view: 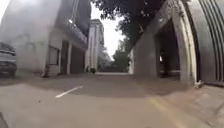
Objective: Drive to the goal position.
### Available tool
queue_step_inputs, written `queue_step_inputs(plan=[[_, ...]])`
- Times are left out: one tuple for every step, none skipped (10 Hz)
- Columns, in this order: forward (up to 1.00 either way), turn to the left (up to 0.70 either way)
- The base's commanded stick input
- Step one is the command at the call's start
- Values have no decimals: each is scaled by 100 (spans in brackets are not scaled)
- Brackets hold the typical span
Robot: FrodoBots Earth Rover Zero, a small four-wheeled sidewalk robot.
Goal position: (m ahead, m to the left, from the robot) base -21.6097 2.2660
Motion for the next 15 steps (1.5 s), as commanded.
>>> queue_step_inputs(plan=[[85, 0], [85, 0], [85, 0], [85, 0], [85, 0], [85, 0], [85, 0], [85, 0], [85, 0], [85, 0], [85, 0], [85, 0], [85, 0], [85, 0], [85, 0]])
